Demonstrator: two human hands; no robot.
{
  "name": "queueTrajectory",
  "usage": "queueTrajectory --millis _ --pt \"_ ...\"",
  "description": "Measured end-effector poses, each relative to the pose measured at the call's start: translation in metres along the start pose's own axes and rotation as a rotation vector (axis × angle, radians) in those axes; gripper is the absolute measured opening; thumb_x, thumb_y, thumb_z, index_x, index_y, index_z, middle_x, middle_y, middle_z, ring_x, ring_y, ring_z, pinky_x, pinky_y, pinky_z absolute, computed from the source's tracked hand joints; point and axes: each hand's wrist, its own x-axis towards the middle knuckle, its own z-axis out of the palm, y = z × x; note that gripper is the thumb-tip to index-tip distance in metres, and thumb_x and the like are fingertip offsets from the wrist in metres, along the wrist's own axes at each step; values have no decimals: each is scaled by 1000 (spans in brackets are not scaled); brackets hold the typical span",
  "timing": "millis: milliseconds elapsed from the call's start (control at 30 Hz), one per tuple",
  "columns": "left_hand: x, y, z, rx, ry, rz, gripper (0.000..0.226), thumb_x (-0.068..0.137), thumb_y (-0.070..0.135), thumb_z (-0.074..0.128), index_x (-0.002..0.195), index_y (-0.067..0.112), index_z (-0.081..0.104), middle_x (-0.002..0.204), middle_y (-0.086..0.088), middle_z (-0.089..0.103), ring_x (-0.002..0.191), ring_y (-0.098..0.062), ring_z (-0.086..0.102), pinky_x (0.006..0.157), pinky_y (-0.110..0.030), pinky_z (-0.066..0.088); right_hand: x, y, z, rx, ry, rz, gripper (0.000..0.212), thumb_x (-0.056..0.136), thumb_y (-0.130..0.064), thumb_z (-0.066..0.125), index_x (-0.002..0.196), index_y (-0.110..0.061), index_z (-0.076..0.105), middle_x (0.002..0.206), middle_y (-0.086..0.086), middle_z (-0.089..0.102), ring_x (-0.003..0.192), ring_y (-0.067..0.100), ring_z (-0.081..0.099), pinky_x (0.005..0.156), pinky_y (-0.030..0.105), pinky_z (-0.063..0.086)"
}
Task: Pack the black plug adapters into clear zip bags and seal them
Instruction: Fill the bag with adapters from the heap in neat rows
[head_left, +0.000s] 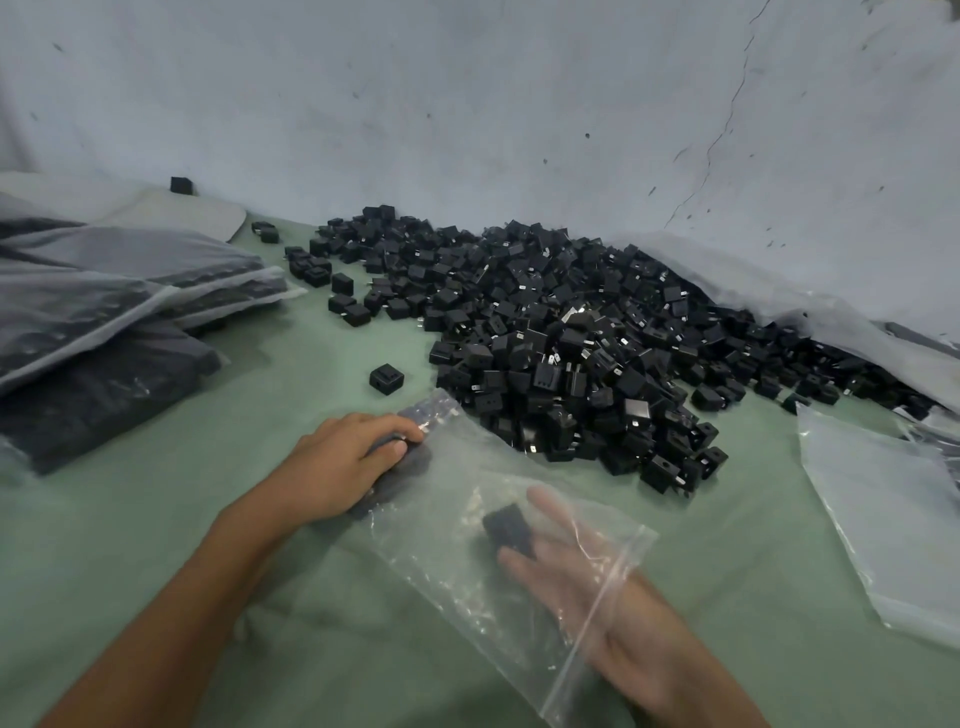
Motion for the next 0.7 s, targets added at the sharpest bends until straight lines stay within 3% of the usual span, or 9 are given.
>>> queueTrajectory --millis 67,133,233,333,400,500,600,700 --pt "-1 0 1 -11 2 -6 25 102 38 46 119 53 56 128 20 59 124 -11 50 105 -44 39 14 -1 3 -324 -3 -66 56 83 -6 76 134 -23 60 130 7 66 118 33 64 101 46 50" --pt "-1 1 1 -16 7 -4 25 102 37 47 119 53 56 128 21 58 125 -10 49 105 -45 39 32 0 9 -666 79 -201 47 86 0 72 126 -23 62 118 9 69 102 26 70 85 41 57" --pt "0 1 0 -11 14 -10 25 102 38 47 119 53 56 129 21 58 125 -9 49 105 -44 39 51 -2 24 -818 139 -299 33 90 0 67 114 -21 60 104 5 69 70 14 70 61 26 58" --pt "0 2 0 -6 9 -12 25 102 39 46 120 54 56 129 21 58 125 -11 49 105 -44 39 64 -1 35 -774 127 -274 26 93 -9 64 113 -23 54 104 -4 65 77 10 72 64 23 57" --pt "-1 2 0 -3 7 -15 25 102 40 45 120 54 55 130 21 58 125 -11 49 105 -44 39 72 -1 44 -831 133 -237 30 96 -19 61 123 -26 51 104 -8 64 82 6 70 64 22 57" --pt "-1 2 0 3 12 -17 24 102 41 46 121 53 55 130 19 58 125 -12 49 105 -44 39 81 -2 56 -966 154 -323 21 97 -20 57 115 -29 61 96 -11 67 70 -2 65 56 14 51" --pt "-1 3 -1 13 8 -6 25 102 40 45 121 52 56 130 20 58 124 -12 49 105 -44 40 92 2 60 -1083 238 -453 21 96 -17 58 99 -37 63 95 -20 66 84 -10 60 68 3 42" --pt "-2 3 -1 10 22 -10 24 102 40 46 121 51 56 130 20 58 125 -12 49 105 -45 39 108 10 61 -1268 314 -398 19 101 -20 51 113 -25 65 100 -15 63 86 -1 57 75 6 37"
